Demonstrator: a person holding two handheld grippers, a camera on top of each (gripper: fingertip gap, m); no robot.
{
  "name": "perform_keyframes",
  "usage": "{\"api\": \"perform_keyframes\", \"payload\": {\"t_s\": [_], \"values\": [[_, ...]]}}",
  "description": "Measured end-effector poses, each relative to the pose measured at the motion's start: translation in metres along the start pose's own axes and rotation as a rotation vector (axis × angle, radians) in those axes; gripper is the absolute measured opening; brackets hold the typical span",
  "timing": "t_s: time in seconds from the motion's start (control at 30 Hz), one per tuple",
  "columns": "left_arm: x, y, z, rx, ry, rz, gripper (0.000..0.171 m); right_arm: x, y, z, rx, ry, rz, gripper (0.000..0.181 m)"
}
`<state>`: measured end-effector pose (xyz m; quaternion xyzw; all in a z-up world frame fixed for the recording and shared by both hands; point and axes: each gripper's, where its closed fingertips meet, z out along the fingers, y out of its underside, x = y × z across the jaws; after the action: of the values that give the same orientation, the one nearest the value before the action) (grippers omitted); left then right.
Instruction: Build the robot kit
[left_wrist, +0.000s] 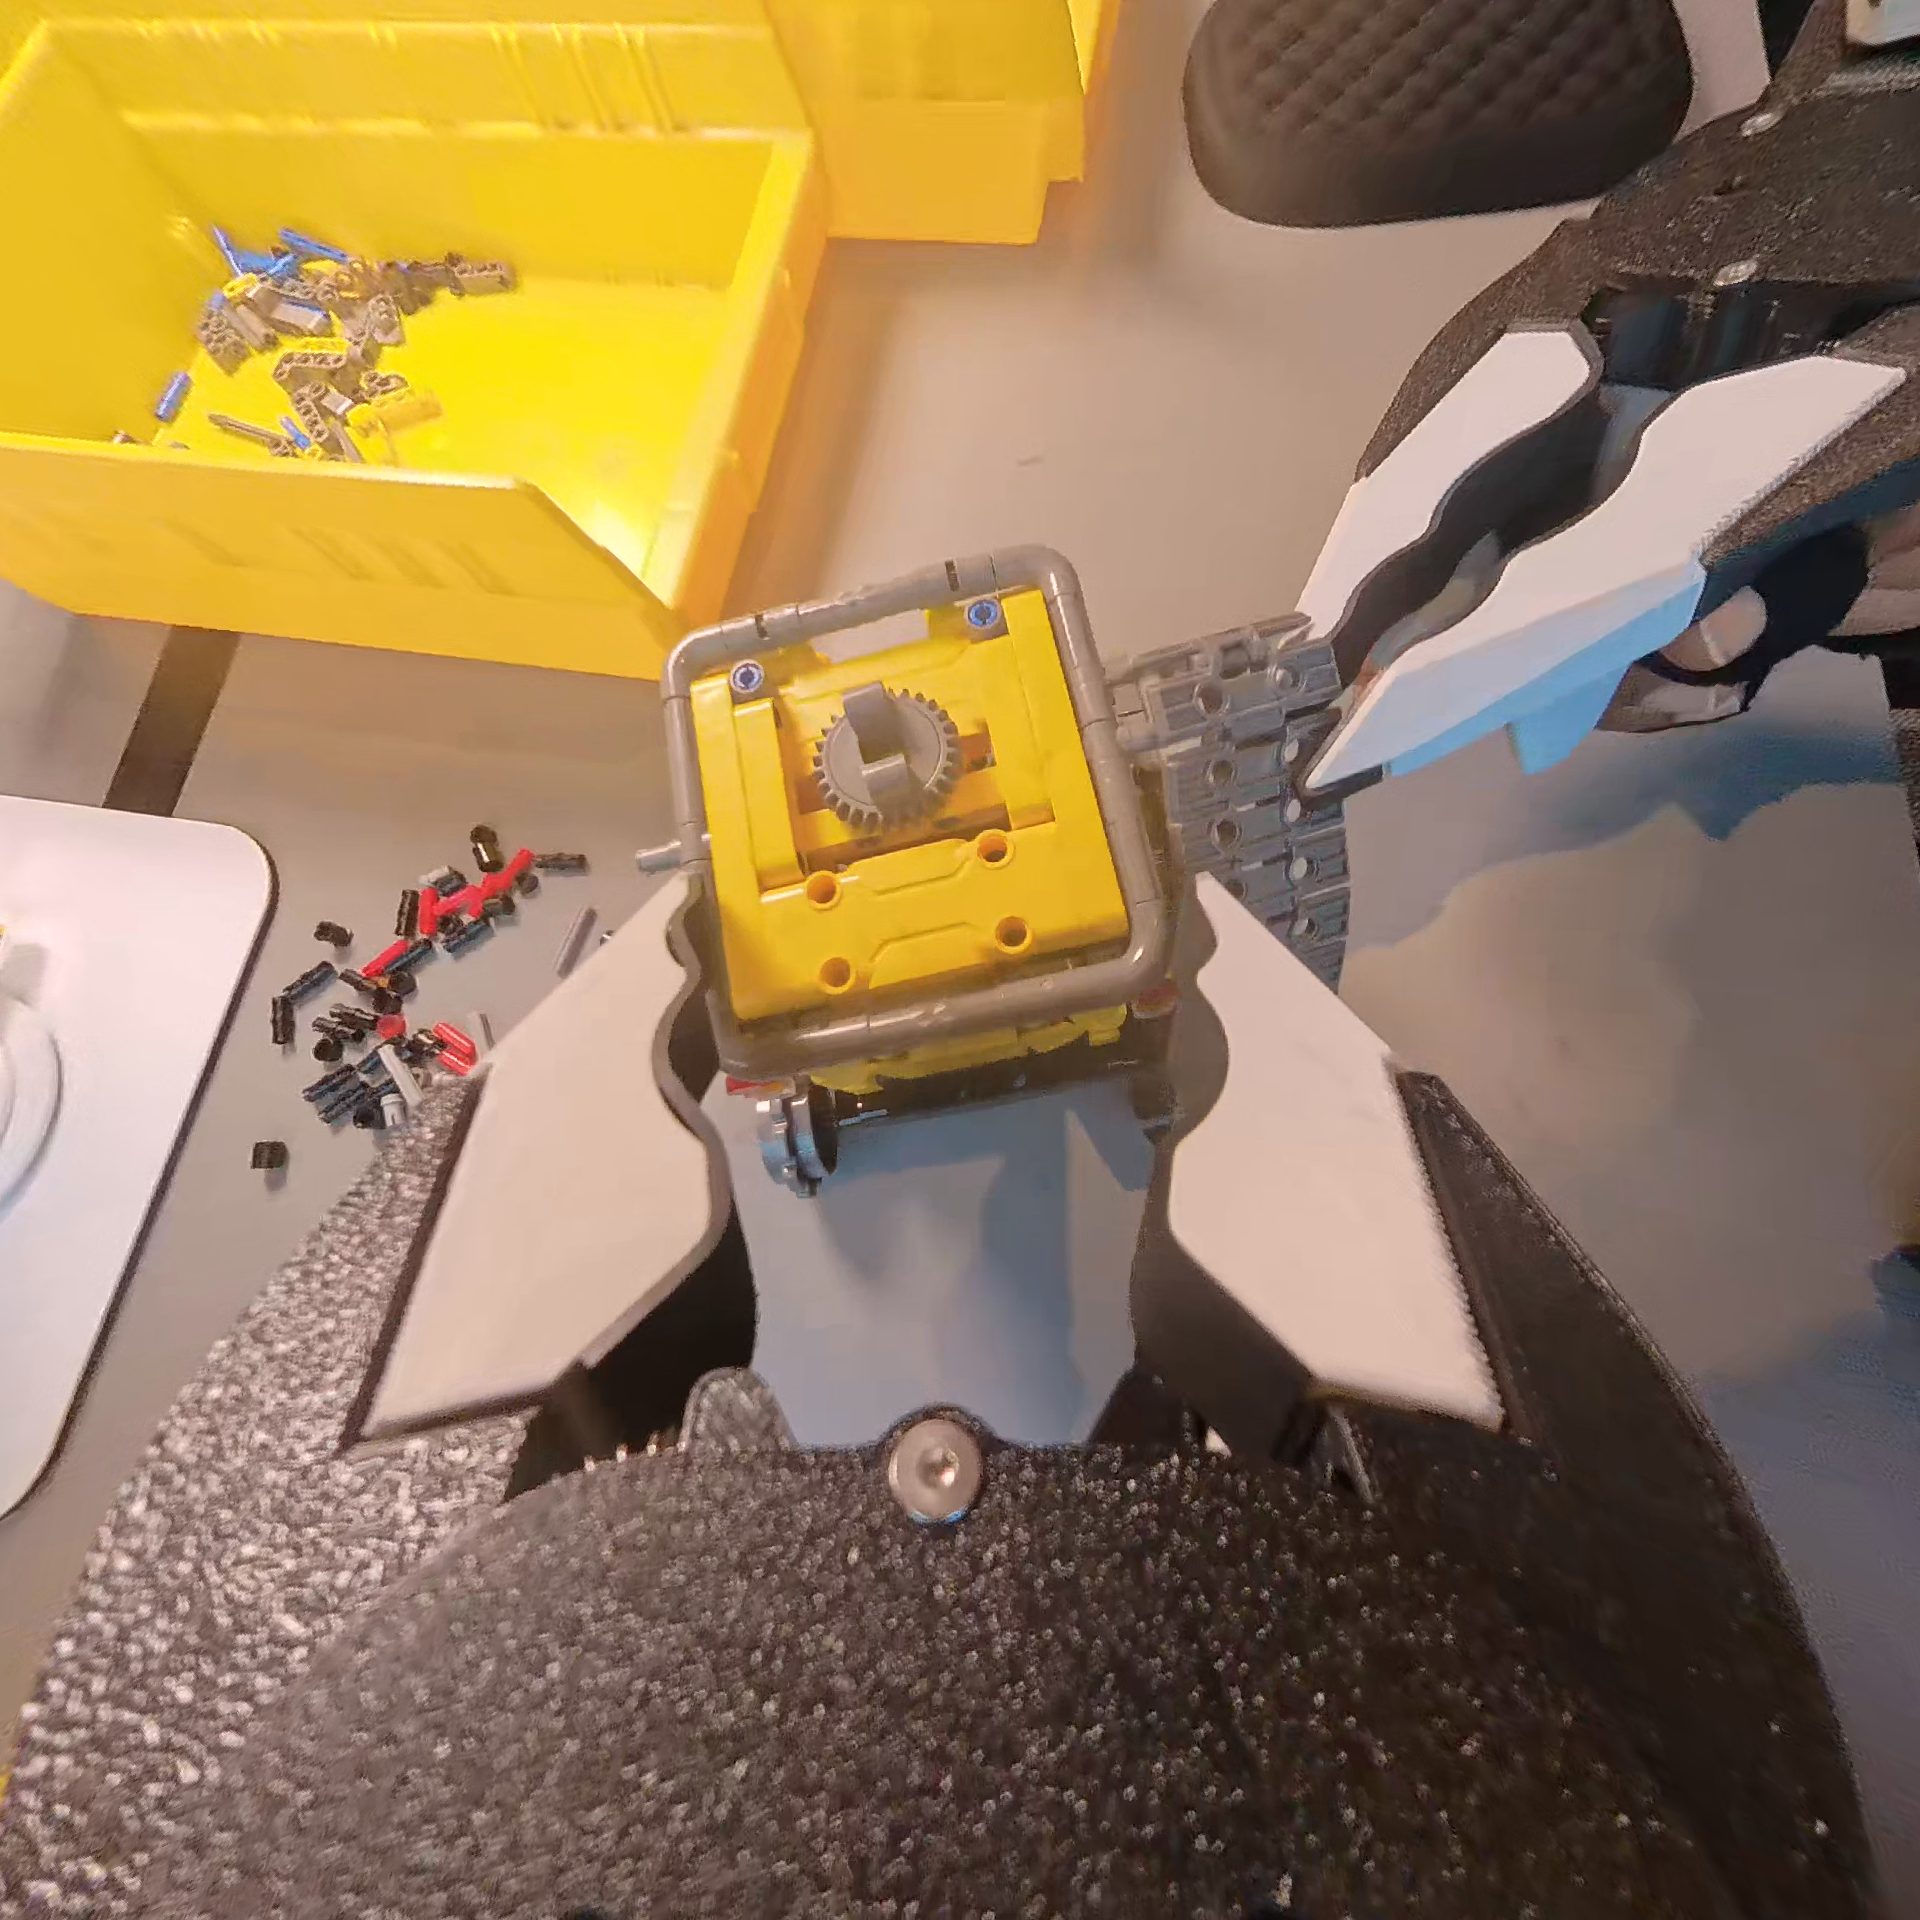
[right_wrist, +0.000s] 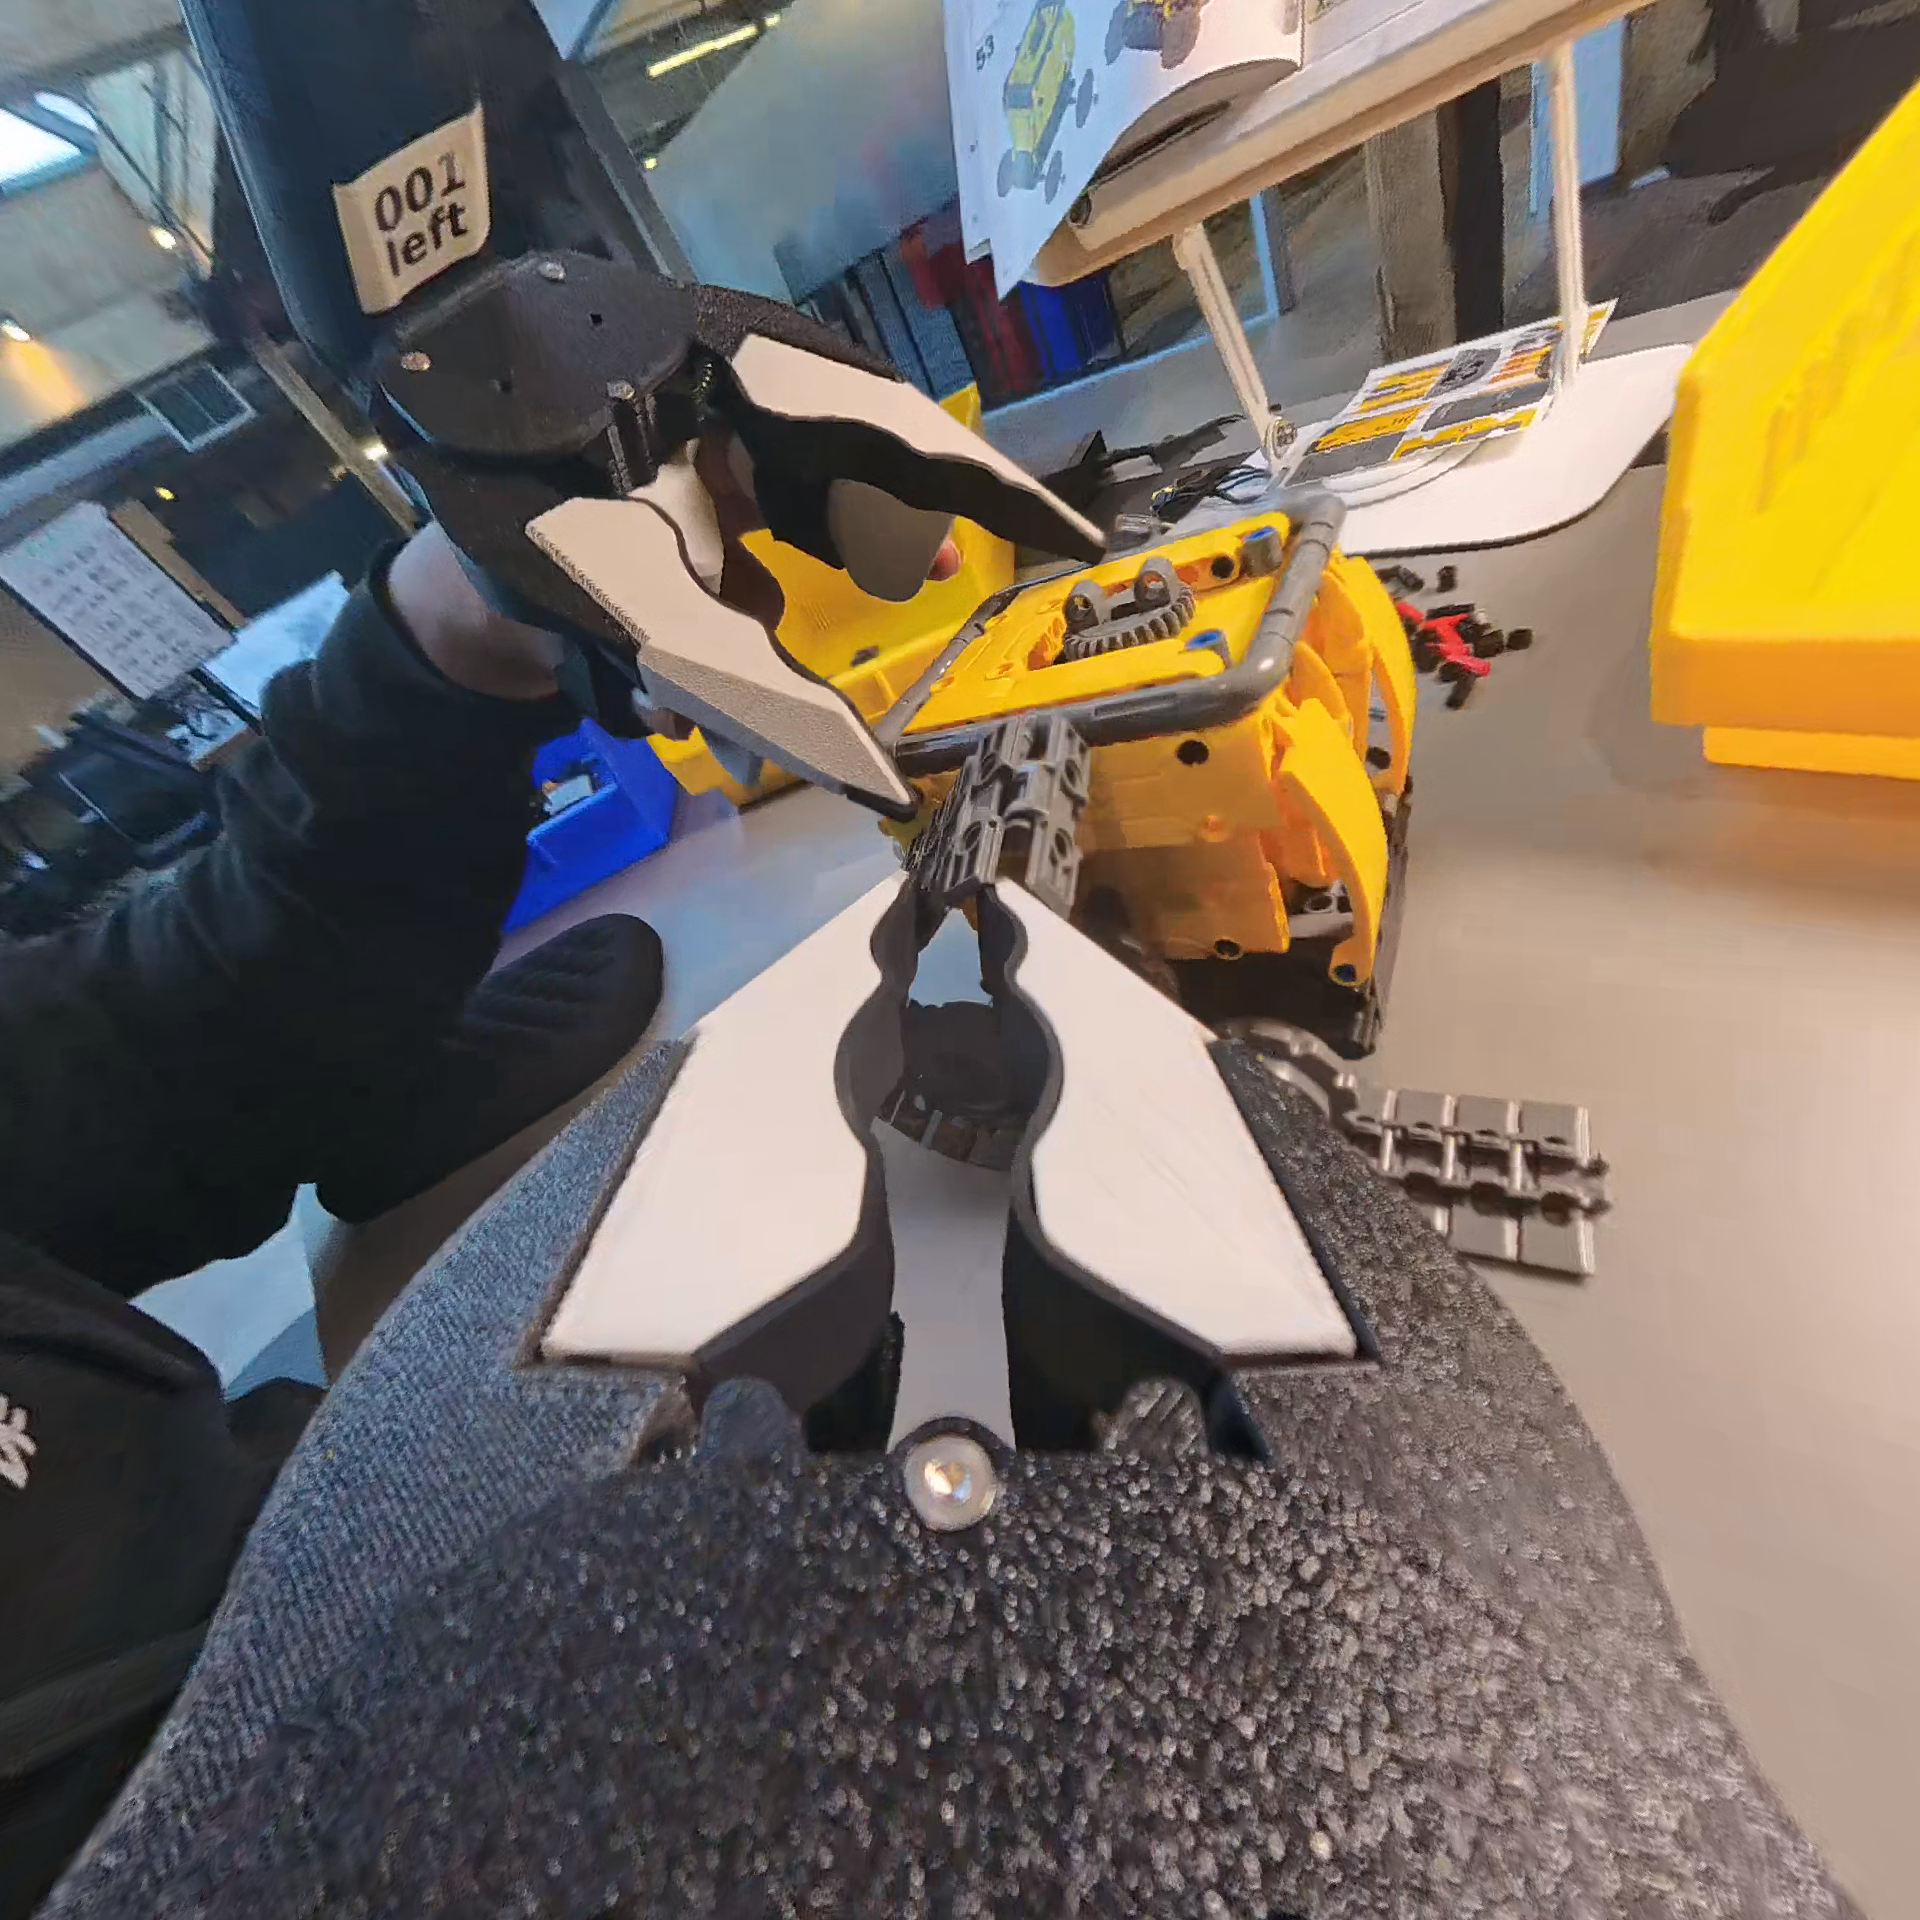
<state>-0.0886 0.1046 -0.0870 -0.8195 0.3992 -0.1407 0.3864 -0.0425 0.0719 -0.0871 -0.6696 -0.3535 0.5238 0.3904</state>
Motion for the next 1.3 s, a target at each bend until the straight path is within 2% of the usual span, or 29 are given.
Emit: {"api": "perform_keyframes", "payload": {"t_s": [0.17,0.23,0.5,0.67,0.8,0.97,1.13,1.3], "values": [[0.002,0.001,-0.001,-0.008,-0.016,0.014,0.082,0.005,-0.001,-0.010,0.040,-0.026,0.094,0.008],[0.008,-0.001,-0.002,0.006,-0.008,0.034,0.067,0.016,0.001,-0.014,0.047,0.003,0.121,0.008],[0.010,0.000,-0.001,-0.014,-0.049,0.055,0.066,0.045,0.009,-0.017,0.058,-0.046,0.359,0.008],[0.010,0.001,-0.001,-0.032,-0.057,0.071,0.066,0.046,0.006,-0.017,0.073,-0.160,0.544,0.007],[0.010,0.001,0.000,-0.044,-0.063,0.080,0.066,0.042,-0.006,-0.018,0.097,-0.184,0.555,0.006],[0.009,0.001,0.001,-0.052,-0.064,0.084,0.066,0.040,-0.016,-0.014,0.115,-0.141,0.481,0.006],[0.009,0.002,0.000,-0.049,-0.064,0.090,0.066,0.056,-0.002,-0.014,0.114,-0.109,0.523,0.005],[0.009,0.002,0.000,-0.048,-0.059,0.093,0.066,0.058,0.005,-0.015,0.088,-0.169,0.598,0.006]]}}
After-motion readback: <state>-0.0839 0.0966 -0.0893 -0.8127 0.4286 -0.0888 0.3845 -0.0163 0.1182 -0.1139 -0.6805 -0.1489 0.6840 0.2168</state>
